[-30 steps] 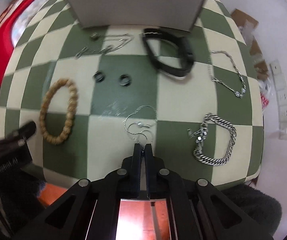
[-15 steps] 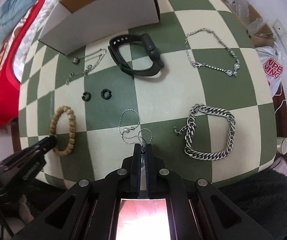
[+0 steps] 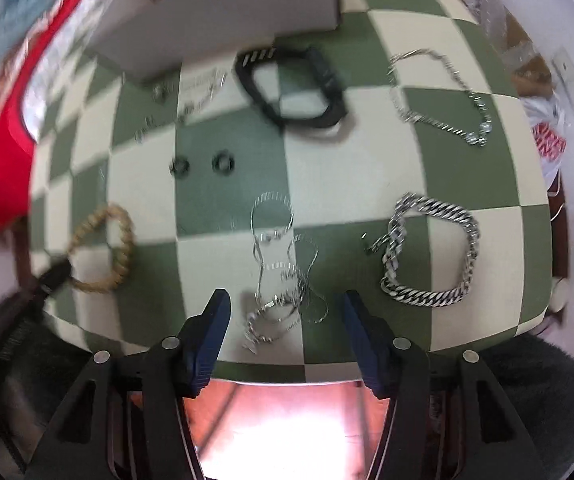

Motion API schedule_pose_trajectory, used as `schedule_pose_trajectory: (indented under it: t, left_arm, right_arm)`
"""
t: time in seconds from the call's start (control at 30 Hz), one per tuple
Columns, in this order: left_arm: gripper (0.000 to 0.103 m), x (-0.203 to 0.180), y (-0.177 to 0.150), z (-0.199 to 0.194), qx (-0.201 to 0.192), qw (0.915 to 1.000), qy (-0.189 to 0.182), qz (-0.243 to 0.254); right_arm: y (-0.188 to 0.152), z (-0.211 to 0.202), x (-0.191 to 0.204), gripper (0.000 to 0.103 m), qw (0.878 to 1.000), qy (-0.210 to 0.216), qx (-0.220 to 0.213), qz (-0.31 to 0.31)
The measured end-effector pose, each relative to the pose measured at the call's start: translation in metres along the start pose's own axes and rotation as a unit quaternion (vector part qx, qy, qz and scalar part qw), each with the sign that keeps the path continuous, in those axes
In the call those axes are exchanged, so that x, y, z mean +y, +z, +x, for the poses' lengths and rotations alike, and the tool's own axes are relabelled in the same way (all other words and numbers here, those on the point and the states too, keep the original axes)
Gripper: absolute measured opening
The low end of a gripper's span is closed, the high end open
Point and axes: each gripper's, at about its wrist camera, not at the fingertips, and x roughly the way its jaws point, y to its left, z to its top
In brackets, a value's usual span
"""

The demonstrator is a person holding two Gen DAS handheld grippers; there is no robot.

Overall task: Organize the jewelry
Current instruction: 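Grasp the thin silver chain necklace with the right tool while the left grasps the wooden bead bracelet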

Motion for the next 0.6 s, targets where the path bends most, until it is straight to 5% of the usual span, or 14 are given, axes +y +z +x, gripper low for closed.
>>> schedule_pose_trajectory:
  t: [0.1, 0.2, 0.37, 0.6]
  left_arm:
    - [0.006, 0.001, -0.003, 0.002, 0.005, 1.0, 0.0, -0.003]
    - [0.006, 0.0, -0.008, 0.002, 0.005, 1.0, 0.001, -0.003]
    - [0.006, 0.0, -0.013, -0.01, 0.0, 1.0, -0.007, -0.006]
    - [0.006, -0.011, -0.004, -0.054, -0.039, 0.9989, -0.027, 0.006]
  right_arm:
    - [-0.009, 0.006, 0.024, 0.052, 0.996, -0.073, -0.014, -0.053]
    - [-0.016, 0.005, 0.042, 0.006, 0.992, -0.092, -0.032, -0.086]
    - [-0.015, -0.006, 0.033, 0.005, 0.997, -0.047, -0.042, -0.046]
    - [-0.009, -0.073, 0.016, 0.005, 0.995, 0.015, -0.093, -0.017]
